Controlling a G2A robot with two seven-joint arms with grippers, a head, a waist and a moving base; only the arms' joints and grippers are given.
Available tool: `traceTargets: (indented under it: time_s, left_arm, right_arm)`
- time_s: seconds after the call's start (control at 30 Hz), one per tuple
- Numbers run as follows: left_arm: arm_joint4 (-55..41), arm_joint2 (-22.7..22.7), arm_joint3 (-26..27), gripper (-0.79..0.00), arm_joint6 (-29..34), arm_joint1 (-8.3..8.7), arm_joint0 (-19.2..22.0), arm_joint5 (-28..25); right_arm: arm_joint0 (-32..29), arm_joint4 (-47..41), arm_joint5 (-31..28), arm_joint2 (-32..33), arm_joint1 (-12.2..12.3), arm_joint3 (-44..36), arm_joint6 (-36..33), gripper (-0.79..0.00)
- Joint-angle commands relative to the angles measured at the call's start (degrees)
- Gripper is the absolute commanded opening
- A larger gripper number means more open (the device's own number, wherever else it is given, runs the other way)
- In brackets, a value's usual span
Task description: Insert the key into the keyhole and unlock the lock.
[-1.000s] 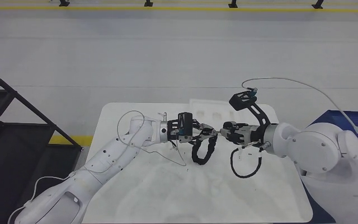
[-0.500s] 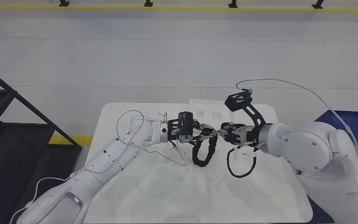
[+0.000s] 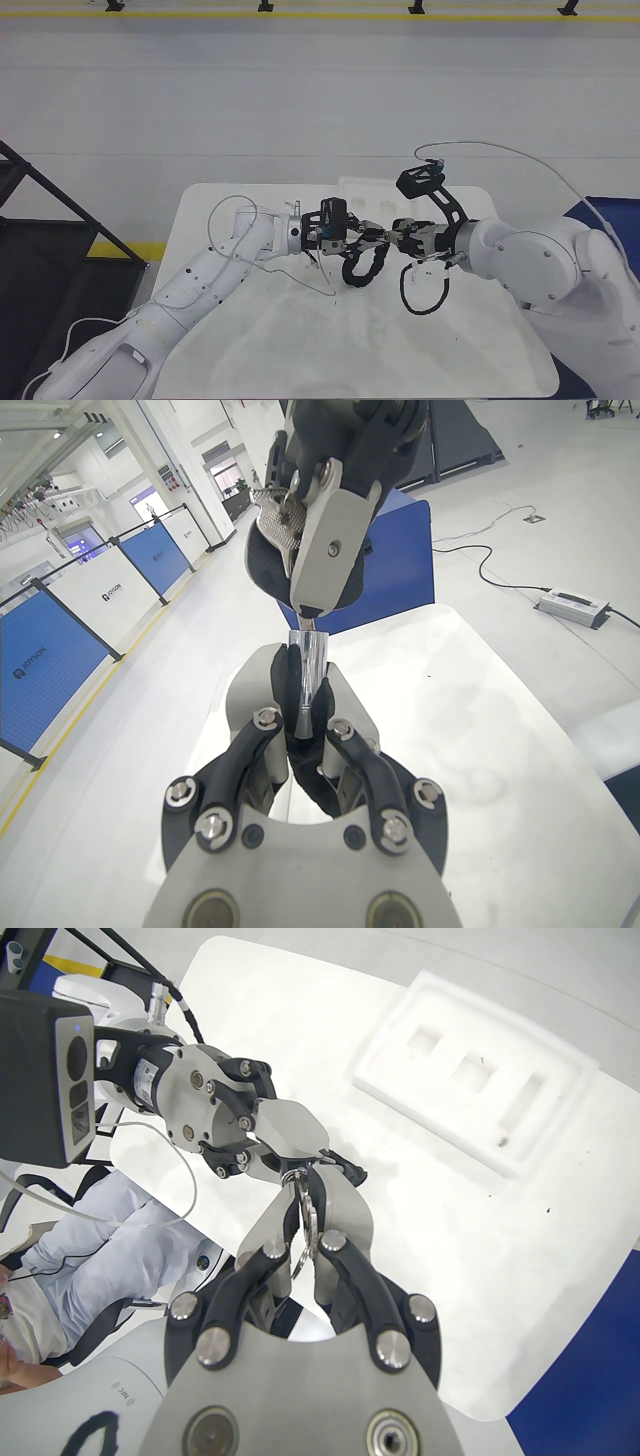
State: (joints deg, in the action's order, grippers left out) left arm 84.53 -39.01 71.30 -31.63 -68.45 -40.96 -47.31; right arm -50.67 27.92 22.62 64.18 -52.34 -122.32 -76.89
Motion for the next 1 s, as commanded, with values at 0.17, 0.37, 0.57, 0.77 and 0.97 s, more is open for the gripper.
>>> traceTargets:
  time_s: [0.17,0.37,0.57,0.77,0.97]
  left_arm:
    - [0.8,-0.8,-0.3,-0.785,-1.5,-0.05,-0.7,0.7]
    - [1.6,-1.5,-0.4,-0.785,-3.1,-0.03,-1.2,0.7]
    - [2.1,-2.0,-0.3,-0.785,-4.0,-0.08,-1.6,0.7]
    - [2.6,-2.5,-0.2,-0.785,-4.4,-0.15,-1.9,0.6]
    - [3.1,-2.8,-0.1,-0.785,-4.6,-0.26,-2.1,0.5]
  right_arm:
    - [-0.6,-4.4,0.8,1.1,-0.2,1.3,1.7,-0.785]
    - [-1.7,-8.2,0.6,2.7,-0.2,2.0,3.2,-0.785]
    - [-2.0,-9.3,0.0,3.1,0.0,2.4,3.3,-0.785]
    - [-2.0,-10.5,-0.3,3.1,0.0,2.7,3.7,-0.785]
    - [-2.1,-11.1,-0.5,3.2,0.1,2.9,4.2,-0.785]
